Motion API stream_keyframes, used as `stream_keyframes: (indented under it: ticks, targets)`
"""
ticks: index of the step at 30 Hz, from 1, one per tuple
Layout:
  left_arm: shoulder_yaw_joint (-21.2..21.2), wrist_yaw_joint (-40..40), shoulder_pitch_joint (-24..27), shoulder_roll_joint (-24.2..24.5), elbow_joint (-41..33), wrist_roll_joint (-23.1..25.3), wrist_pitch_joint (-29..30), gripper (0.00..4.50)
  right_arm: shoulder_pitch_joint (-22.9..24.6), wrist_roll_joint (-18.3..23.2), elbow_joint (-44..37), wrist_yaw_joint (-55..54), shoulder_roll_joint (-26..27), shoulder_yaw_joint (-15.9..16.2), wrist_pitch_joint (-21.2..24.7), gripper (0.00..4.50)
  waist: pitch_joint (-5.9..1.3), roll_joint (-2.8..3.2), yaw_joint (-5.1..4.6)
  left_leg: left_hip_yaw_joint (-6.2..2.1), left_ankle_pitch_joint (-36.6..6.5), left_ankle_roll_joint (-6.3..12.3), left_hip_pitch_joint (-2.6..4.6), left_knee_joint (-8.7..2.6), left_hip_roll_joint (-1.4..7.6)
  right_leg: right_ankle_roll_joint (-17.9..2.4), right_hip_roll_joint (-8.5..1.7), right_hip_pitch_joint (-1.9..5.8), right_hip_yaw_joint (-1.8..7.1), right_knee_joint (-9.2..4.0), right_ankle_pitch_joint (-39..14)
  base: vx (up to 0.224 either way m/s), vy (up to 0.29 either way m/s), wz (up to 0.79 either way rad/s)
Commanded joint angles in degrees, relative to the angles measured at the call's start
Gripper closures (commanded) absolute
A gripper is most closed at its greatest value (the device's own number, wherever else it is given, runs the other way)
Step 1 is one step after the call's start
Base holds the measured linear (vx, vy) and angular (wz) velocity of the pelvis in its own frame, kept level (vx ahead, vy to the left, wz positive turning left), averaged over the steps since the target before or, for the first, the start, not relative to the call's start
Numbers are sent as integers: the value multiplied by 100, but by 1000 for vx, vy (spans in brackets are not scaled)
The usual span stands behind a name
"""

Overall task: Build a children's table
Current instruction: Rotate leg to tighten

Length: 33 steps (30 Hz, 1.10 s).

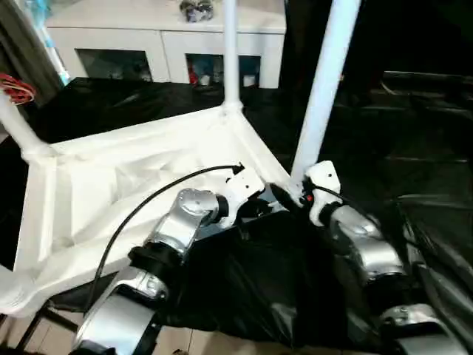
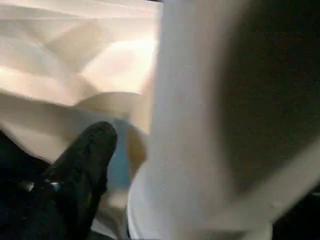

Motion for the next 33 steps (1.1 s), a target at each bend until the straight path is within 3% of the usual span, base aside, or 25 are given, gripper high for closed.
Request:
stream_keyframes:
  ticks: [1,4,6,8,11,16,17,21,23,26,30,33]
  targets:
    - [-56,-314,60,-99,-185,-335,-299,450,103,29,-122,437,5,299,-15,8,-337,-110,21,-41,-1099,555,24,-361,99,-1426,-218,305,145,-391,-966,0,0,0]
    - [-63,-715,123,70,-300,-479,-322,450,402,242,-567,1273,-324,461,136,8,-320,-90,42,-43,-1126,551,28,-368,108,-1436,-218,310,146,-399,-1066,0,0,0]
    - [-89,-1089,185,231,-383,-558,-460,450,631,436,-956,1925,-619,573,302,8,-305,-130,68,-46,-1210,581,31,-382,118,-1385,-198,332,145,-414,-1167,0,0,0]
    - [-118,-1523,251,406,-477,-633,-589,450,785,524,-1197,2461,-902,686,332,8,-310,-133,108,-32,-1301,590,47,-378,138,-1363,-210,295,149,-413,-1309,0,0,0]
    - [-157,-1994,318,640,-643,-745,-521,450,840,553,-1278,2989,-1157,828,356,8,-296,-105,119,-48,-1390,467,43,-405,147,-1321,-230,284,149,-421,-1572,0,0,0]
    - [-206,-2292,347,823,-743,-773,-427,450,856,640,-1378,3388,-1334,923,523,8,-301,-102,131,-49,-1363,420,44,-404,150,-1375,-230,281,154,-403,-1458,0,0,0]
    - [-217,-2407,359,870,-786,-801,-396,450,874,695,-1468,3521,-1398,941,623,36,-303,-110,133,-50,-1301,436,39,-405,148,-1393,-222,297,150,-390,-1365,0,0,0]
    - [-228,-2629,384,961,-844,-838,-379,450,881,779,-1673,3762,-1523,990,809,58,-322,-103,172,-39,-1090,520,43,-378,157,-1493,-222,291,151,-346,-1032,0,0,0]
    - [-230,-2679,398,986,-853,-843,-374,450,870,756,-1693,3792,-1537,1017,800,90,-326,-119,185,-34,-1052,522,42,-366,153,-1514,-229,293,152,-339,-986,0,0,0]
    - [-239,-2683,411,1001,-872,-861,-358,450,866,746,-1695,3808,-1528,1031,793,94,-319,-143,201,-32,-1033,509,40,-368,151,-1489,-235,292,152,-346,-1064,0,0,0]
    - [-187,-2358,426,874,-834,-815,-356,450,893,702,-1593,3610,-1352,1050,750,133,-316,-118,245,-39,-1052,445,50,-372,149,-1431,-242,285,158,-353,-1187,0,0,0]
    - [-145,-2039,369,771,-722,-737,-413,450,870,699,-1513,3382,-1226,974,748,165,-311,-133,237,-44,-1120,384,48,-381,144,-1393,-240,287,156,-366,-1260,0,0,0]
